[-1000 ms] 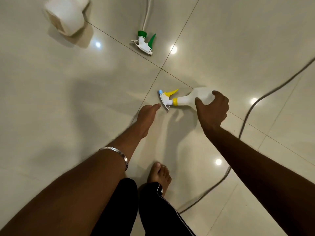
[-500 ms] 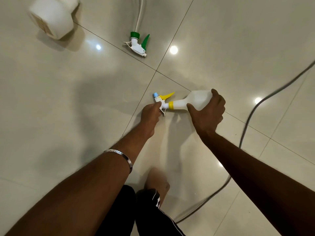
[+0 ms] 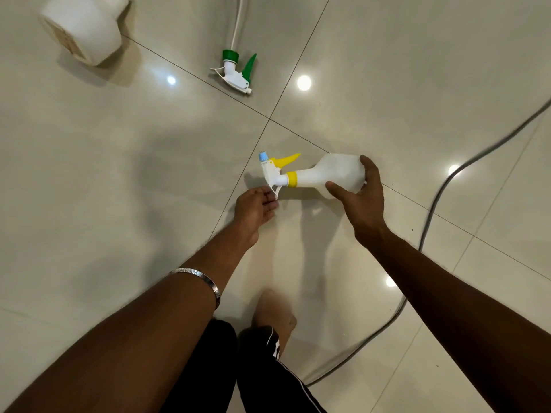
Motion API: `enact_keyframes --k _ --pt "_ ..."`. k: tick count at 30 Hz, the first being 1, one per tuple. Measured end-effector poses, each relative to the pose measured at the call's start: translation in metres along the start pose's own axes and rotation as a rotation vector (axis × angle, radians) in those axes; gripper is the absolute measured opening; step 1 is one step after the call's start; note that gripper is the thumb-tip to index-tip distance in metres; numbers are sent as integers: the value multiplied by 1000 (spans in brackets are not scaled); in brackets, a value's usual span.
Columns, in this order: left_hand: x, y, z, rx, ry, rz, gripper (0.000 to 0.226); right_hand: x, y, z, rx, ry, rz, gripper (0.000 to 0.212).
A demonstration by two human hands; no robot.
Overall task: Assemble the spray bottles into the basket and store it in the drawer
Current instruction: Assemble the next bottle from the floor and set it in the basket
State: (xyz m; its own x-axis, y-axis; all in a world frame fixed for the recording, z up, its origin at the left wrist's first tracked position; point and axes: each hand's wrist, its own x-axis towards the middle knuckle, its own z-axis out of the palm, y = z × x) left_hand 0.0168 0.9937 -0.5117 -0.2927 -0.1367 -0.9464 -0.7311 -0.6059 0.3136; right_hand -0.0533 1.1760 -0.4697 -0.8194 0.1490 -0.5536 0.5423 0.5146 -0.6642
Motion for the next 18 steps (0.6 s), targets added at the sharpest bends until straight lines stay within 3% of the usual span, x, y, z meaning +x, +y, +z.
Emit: enact_keyframes --k 3,9,14,18 --pt "-5 -7 -8 -28 -137 -57 20 -4 2 -1 185 -138 131 80" --pt "-15 -7 -23 -130 -443 -126 35 -20 -4 3 445 -453 314 63" --pt "-29 6 -33 -233 -426 -76 44 -37 -23 15 436 -582 314 58" --pt "-45 17 -54 -169 -314 6 35 -59 -42 26 277 -573 247 55"
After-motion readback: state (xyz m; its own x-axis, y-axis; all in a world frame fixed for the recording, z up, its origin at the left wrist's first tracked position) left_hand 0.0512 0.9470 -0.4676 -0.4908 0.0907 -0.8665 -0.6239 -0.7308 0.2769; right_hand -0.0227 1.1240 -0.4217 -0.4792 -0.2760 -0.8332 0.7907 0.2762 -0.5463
